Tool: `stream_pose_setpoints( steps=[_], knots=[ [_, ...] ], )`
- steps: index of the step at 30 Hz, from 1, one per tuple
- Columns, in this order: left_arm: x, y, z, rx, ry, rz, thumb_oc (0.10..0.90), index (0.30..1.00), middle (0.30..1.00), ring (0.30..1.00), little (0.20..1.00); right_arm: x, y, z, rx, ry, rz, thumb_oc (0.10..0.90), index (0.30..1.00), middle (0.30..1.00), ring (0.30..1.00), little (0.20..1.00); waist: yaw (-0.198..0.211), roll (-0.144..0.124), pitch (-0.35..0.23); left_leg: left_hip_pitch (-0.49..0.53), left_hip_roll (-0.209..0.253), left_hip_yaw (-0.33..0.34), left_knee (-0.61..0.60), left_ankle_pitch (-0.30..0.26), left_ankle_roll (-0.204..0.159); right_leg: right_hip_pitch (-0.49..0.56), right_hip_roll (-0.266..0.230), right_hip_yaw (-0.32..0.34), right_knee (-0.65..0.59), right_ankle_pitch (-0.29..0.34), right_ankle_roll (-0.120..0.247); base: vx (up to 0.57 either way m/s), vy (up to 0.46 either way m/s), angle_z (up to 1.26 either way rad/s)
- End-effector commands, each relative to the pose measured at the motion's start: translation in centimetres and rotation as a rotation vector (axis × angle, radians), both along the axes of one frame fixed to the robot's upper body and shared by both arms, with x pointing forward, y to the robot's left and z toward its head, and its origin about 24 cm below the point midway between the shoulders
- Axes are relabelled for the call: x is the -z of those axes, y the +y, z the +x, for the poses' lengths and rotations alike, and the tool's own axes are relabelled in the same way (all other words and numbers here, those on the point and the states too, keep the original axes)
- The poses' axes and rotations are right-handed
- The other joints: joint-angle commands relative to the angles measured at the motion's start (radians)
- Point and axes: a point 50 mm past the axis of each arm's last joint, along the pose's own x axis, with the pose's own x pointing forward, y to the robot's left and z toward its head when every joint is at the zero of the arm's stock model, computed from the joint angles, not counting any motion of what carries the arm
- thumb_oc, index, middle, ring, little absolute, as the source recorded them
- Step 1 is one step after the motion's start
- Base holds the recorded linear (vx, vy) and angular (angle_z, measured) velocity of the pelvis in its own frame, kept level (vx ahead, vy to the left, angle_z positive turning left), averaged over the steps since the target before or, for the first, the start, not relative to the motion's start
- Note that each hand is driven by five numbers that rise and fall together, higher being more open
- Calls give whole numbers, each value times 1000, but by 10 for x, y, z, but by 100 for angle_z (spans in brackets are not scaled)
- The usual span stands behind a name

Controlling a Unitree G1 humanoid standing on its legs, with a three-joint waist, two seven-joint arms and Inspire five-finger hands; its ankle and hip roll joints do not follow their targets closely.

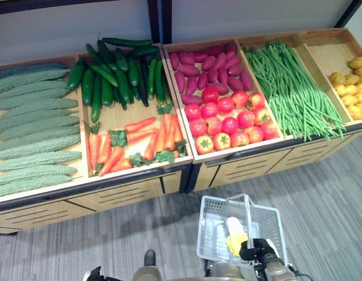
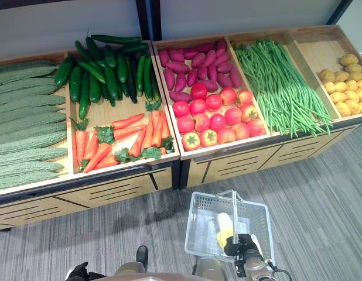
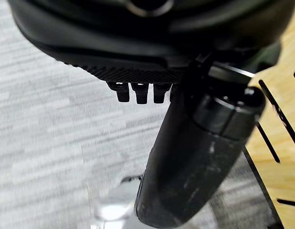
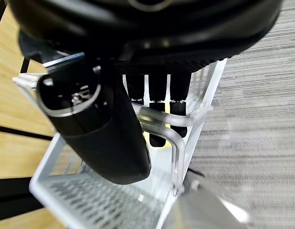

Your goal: Get the vegetables into the basket

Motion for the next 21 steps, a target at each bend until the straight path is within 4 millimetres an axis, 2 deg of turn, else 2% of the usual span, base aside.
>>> stream_pose_setpoints(
  steps=[1, 3, 7, 8, 9, 11, 13, 14, 15, 16, 17, 18, 19, 20, 21],
  knots=[
    [-9, 23, 7, -70, -17, 79, 900, 1000, 1000, 1000, 1000, -2, -24, -20, 21, 43, -79, 400, 300, 300, 300, 300, -28, -56, -24, -65, -1, 26, -16, 39, -33, 7, -81, -9, 19, -31, 87, 43, -92, 6],
    [-8, 23, 4, -118, -21, 77, 900, 1000, 1000, 1000, 1000, -1, -25, -25, 26, 61, -83, 400, 300, 300, 300, 300, -29, -49, -28, -58, 6, 33, -24, 42, -36, 14, -79, -12, 8, -30, 87, 37, -52, -1],
    [-11, 35, -7, -275, -30, 132, 900, 1000, 1000, 1000, 1000, 2, -24, -35, 23, 100, -87, 400, 300, 300, 300, 300, -33, -39, -47, -37, 7, 57, -42, 43, -38, 15, -83, -4, 5, -27, 92, 33, 15, -14],
    [-24, 62, -13, -550, -110, 249, 900, 1000, 1000, 1000, 1000, 5, -22, -44, 24, 123, -88, 400, 300, 300, 300, 300, -34, -34, -59, -29, 1, 64, -45, 36, -40, 17, -92, -1, 5, -22, 96, 38, 50, -23],
    [-24, 62, -13, -551, -110, 250, 900, 1000, 1000, 1000, 1000, 5, -22, -44, 24, 123, -88, 400, 300, 300, 300, 300, -35, -35, -59, -29, 1, 64, -45, 36, -40, 18, -92, -1, 5, -23, 96, 34, 63, -15],
    [-36, 80, -10, -700, -191, 331, 900, 1000, 1000, 1000, 1000, 5, -22, -46, 16, 124, -90, 400, 300, 300, 300, 300, -42, -34, -63, -23, -5, 71, -45, 28, -40, 18, -99, 6, 5, -19, 101, 4, 66, -5],
    [-64, 111, 16, -734, -394, 455, 900, 1000, 1000, 1000, 1000, 4, -25, -49, 2, 127, -105, 400, 300, 300, 300, 300, -45, -29, -61, -15, -14, 78, -45, 22, -39, 17, -112, 11, 5, -10, 109, -11, 99, -11],
    [-72, 118, 20, -754, -441, 492, 900, 1000, 1000, 1000, 1000, 4, -26, -49, 3, 125, -109, 400, 300, 300, 300, 300, -45, -28, -61, -15, -16, 78, -45, 21, -39, 17, -114, 11, 5, -9, 110, -15, 80, -14],
    [-97, 129, 43, -736, -619, 564, 900, 1000, 1000, 1000, 1000, 3, -27, -50, 7, 122, -114, 400, 300, 300, 300, 300, -42, -26, -61, -17, -20, 77, -45, 21, -39, 16, -120, 6, 5, -5, 113, -6, 48, -6],
    [-117, 133, 55, -687, -731, 615, 900, 1000, 1000, 1000, 1000, 3, -27, -52, 13, 120, -115, 400, 300, 300, 300, 300, -41, -25, -61, -19, -21, 74, -45, 20, -39, 16, -122, 4, 5, -5, 114, -6, 38, 0],
    [-138, 136, 69, -631, -836, 667, 900, 1000, 1000, 1000, 1000, 3, -27, -53, 17, 116, -114, 400, 300, 300, 300, 300, -38, -26, -61, -20, -22, 71, -45, 20, -39, 17, -125, 0, 5, -4, 116, 17, 14, 5],
    [-177, 135, 86, -495, -993, 798, 900, 1000, 1000, 1000, 1000, 4, -27, -57, 45, 110, -107, 400, 300, 300, 300, 300, -30, -28, -60, -16, -22, 62, -45, 12, -39, 25, -127, -7, 5, -11, 118, 3, 0, 12],
    [-190, 133, 90, -460, -1041, 850, 900, 1000, 1000, 1000, 1000, 4, -27, -58, 54, 112, -107, 400, 300, 300, 300, 300, -29, -32, -62, -21, -24, 59, -45, 16, -38, 21, -130, -9, 5, -9, 118, -5, -16, 16],
    [-214, 126, 103, -320, -1095, 944, 900, 1000, 1000, 1000, 1000, 4, -28, -60, 68, 112, -107, 400, 300, 300, 300, 300, -26, -36, -61, -24, -24, 56, -45, 14, -37, 21, -132, -14, 5, -10, 119, -32, -21, 13],
    [-219, 124, 106, -278, -1099, 981, 900, 1000, 1000, 1000, 1000, 3, -29, -59, 74, 107, -109, 400, 300, 300, 300, 300, -25, -36, -60, -25, -24, 55, -45, 15, -38, 21, -133, -15, 5, -9, 119, -26, -17, 8]
  ],
)
